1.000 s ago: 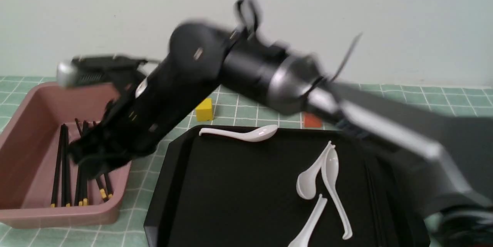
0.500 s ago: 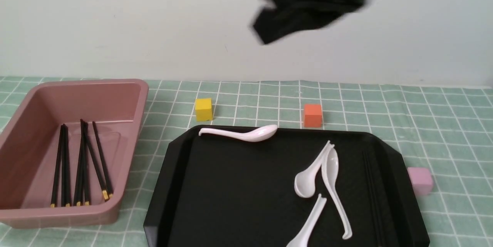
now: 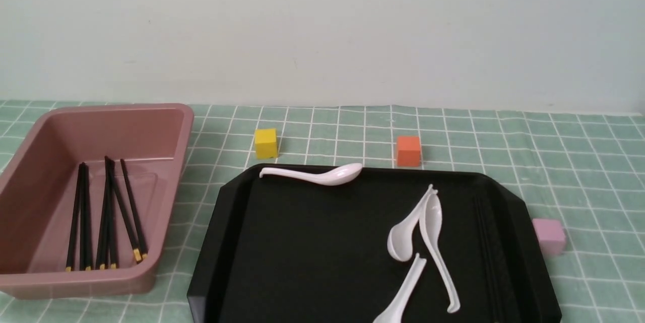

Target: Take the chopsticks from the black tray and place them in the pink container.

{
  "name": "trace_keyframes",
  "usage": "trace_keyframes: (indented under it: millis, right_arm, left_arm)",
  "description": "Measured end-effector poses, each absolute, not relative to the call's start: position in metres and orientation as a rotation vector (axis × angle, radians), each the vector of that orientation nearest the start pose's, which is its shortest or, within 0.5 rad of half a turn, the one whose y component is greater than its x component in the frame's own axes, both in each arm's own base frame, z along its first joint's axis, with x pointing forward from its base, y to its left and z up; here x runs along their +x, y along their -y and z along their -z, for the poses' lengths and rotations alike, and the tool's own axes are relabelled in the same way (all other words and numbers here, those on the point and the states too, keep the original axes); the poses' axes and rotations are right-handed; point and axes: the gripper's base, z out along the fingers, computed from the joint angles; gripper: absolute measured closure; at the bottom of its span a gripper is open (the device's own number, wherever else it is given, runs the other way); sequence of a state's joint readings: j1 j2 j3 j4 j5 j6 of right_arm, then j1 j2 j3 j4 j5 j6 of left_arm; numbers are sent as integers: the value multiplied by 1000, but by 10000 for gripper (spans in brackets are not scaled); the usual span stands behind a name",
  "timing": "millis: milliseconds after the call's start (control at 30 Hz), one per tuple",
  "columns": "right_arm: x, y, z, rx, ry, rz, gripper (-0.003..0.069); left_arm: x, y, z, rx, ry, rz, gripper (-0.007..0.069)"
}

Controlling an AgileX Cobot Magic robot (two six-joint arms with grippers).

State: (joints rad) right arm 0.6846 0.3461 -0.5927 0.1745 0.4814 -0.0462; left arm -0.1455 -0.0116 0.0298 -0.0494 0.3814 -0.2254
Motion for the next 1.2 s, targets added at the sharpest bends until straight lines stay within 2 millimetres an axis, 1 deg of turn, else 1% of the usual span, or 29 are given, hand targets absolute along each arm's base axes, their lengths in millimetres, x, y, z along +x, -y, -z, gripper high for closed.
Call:
trace_keyframes:
  millis: [33,67,100,133,167,200,333,433,567,800,967,1033,1100,1200]
  right_arm:
    - [47,-47,-329,-535,-1652,-660,665]
    - [47,-46,-320,-524,-1645,-662,664]
    - [47,-45,-303,-514,-1637,-656,664]
    - [48,-45,-292,-496,-1612,-658,662]
    - [47,-44,-291,-487,-1592,-661,662]
    - [48,-43,-276,-461,-1555,-664,659]
    - [48,-40,-259,-414,-1467,-669,657]
    - [50,-41,-245,-410,-1479,-664,655]
    - [51,-42,-226,-427,-1538,-652,653]
    - [52,-43,-203,-448,-1610,-635,646]
    - [51,-42,-196,-451,-1622,-632,645]
    - [50,-41,-197,-452,-1599,-628,643]
    - [48,-38,-198,-437,-1570,-603,640]
    - [48,-32,-195,-388,-1593,-521,637]
  left_arm:
    - [52,9,-170,-106,-1891,302,421]
    - [52,9,-170,-106,-1891,302,421]
    - [52,9,-170,-106,-1891,302,421]
    - [52,9,-170,-106,-1891,302,421]
    - [52,9,-170,-106,-1891,302,421]
    - [52,9,-170,-106,-1891,302,421]
    - [52,9,-170,-106,-1891,302,420]
    - [52,9,-170,-106,-1891,302,420]
    - [52,9,-170,-106,-1891,302,420]
    - [52,9,-170,-106,-1891,302,411]
    - [52,9,-170,-106,-1891,302,406]
    - [52,9,-170,-106,-1891,302,406]
    - [52,9,-170,-106,-1891,302,403]
    - [52,9,-170,-106,-1891,302,401]
